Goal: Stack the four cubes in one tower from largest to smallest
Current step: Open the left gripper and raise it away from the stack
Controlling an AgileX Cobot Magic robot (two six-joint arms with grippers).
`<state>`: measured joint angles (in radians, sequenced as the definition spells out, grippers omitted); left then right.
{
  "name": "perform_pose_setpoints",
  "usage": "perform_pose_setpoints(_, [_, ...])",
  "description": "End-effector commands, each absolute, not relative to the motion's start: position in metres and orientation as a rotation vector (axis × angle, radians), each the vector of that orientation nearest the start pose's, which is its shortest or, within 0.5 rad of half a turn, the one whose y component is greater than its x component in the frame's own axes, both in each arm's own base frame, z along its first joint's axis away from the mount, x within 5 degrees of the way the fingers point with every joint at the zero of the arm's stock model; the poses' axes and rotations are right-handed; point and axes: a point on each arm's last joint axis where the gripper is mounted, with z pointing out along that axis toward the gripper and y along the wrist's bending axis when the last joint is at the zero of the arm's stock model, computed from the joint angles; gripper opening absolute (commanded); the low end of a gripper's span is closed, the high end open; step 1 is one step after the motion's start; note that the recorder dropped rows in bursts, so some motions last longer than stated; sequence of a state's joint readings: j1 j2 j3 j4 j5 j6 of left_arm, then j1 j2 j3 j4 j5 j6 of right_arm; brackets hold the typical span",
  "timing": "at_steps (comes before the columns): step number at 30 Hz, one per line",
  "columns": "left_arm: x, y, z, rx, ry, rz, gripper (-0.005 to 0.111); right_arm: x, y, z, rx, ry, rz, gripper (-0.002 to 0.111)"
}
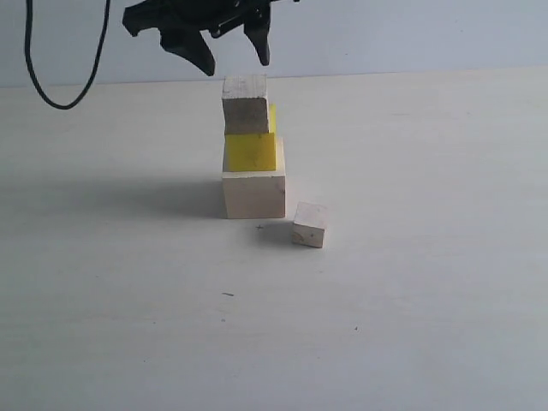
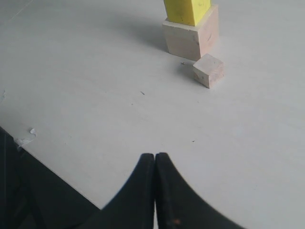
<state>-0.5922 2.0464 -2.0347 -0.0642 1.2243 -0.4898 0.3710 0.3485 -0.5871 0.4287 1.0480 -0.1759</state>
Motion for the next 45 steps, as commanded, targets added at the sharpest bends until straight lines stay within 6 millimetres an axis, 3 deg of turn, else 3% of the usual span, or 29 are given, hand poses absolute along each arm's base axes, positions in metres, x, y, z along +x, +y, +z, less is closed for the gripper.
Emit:
perform_pose_setpoints(1, [0.36,-0.249,0.34,0.156,2.715,-0.386,0.061,0.03,0.046,0.303,-0.57,2.197,0.632,0.0])
perform_pose_setpoints(4, [0.35,-0.248,0.356,0.176,2.679,-0.414,0.052,0.029,0.046,0.303,-0.571,2.199,0.632,0.0])
perform_pose_setpoints(9, [0.332,-0.244,0.386,0.319,2.589,-0.429,0.004,0.029,0.046,0.302,-0.573,2.203,0.632,0.0])
perform_pose_setpoints(10, [0.327,-0.242,0.393,0.344,2.568,-0.432,0.001,0.029,0.046,0.302,-0.575,2.206,0.633,0.0])
perform_pose_setpoints(15, [0.301,-0.232,0.43,0.436,2.455,-0.457,0.0,0.027,0.046,0.301,-0.588,2.227,0.634,0.0])
perform_pose_setpoints(18, [0.277,-0.224,0.457,0.481,2.346,-0.378,0.0,0.026,0.046,0.299,-0.598,2.249,0.636,0.0])
perform_pose_setpoints(23, [0.215,-0.208,0.496,0.532,2.168,-0.271,0.0,0.023,0.048,0.299,-0.601,2.26,0.675,0.0])
perform_pose_setpoints(26, [0.184,-0.194,0.498,0.57,2.137,-0.281,0.0,0.022,0.049,0.3,-0.598,2.256,0.704,0.0])
perform_pose_setpoints(34, [0.134,-0.131,0.462,0.479,2.097,-0.339,0.0,0.024,0.049,0.302,-0.611,2.223,0.686,0.0])
perform_pose_setpoints(40, [0.1,-0.087,0.4,0.416,2.043,-0.457,0.0,0.026,0.049,0.305,-0.638,2.156,0.651,0.0])
perform_pose_setpoints(45, [0.082,-0.063,0.345,0.423,2.082,-0.434,0.0,0.031,0.049,0.309,-0.663,2.07,0.608,0.0])
